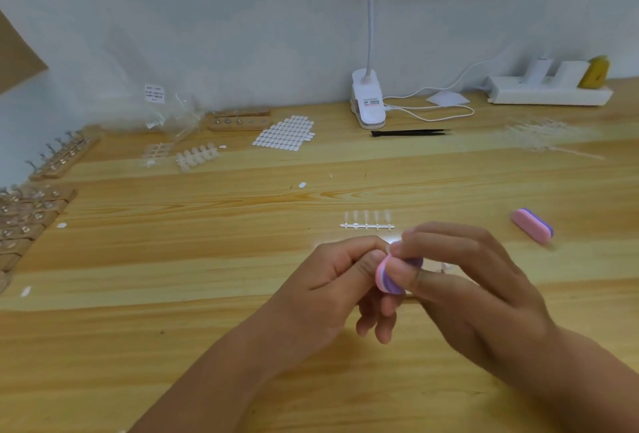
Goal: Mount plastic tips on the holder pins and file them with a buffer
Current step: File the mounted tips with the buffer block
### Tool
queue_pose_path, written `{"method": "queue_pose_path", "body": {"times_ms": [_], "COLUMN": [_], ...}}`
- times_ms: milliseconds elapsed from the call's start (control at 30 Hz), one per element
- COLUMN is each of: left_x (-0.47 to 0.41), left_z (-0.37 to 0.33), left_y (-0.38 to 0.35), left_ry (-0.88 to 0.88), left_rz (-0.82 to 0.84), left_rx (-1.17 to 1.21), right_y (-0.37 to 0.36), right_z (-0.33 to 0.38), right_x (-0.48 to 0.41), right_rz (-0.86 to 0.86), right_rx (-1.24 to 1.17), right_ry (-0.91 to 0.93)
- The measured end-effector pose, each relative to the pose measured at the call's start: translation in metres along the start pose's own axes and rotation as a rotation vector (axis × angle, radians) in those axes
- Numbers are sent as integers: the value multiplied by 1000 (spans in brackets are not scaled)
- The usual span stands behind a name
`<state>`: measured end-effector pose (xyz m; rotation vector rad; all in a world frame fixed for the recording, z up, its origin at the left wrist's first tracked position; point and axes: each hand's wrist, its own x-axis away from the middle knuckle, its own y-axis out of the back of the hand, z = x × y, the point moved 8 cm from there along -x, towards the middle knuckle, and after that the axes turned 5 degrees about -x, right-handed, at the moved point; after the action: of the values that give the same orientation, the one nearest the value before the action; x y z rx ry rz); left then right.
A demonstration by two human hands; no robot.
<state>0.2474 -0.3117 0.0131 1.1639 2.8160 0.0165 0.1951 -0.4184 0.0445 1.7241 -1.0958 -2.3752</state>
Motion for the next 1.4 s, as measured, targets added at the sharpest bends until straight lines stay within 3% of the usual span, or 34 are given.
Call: {"method": "queue_pose_path", "body": {"times_ms": [167, 233, 333, 500, 633, 800, 867, 967, 1133, 1300, 1400], "left_x": [1, 0, 0, 0, 1, 2, 2, 3, 3, 2, 1], "left_z": [0, 0, 0, 5, 4, 2, 1, -1, 0, 2, 5], "left_y": [3, 2, 1, 5, 3, 5, 3, 2, 2, 2, 5], "left_ry": [17, 6, -3, 30, 19, 45, 39, 33, 48, 39, 60], "left_rz": [-39, -28, -13, -48, -42, -25, -16, -3, 7, -14, -18], "left_rx": [5, -9, -20, -31, -65, -25, -39, -56, -33, -52, -36], "right_y": [13, 12, 1, 15, 0, 18, 13, 2, 16, 2, 9], "right_z": [-18, -8, 2, -21, 5, -20, -5, 9, -14, 8, -14], "right_x": [-4, -4, 1, -4, 0, -3, -3, 0, -4, 0, -2], "right_rz": [-40, -78, 12, -44, 29, -6, -34, 76, 49, 77, 58], "right_rx": [55, 34, 40, 65, 49, 99, 48, 76, 149, 90, 122], "right_ry": [-77, -47, 47, -82, 60, -73, -38, 105, -2, 107, -16]}}
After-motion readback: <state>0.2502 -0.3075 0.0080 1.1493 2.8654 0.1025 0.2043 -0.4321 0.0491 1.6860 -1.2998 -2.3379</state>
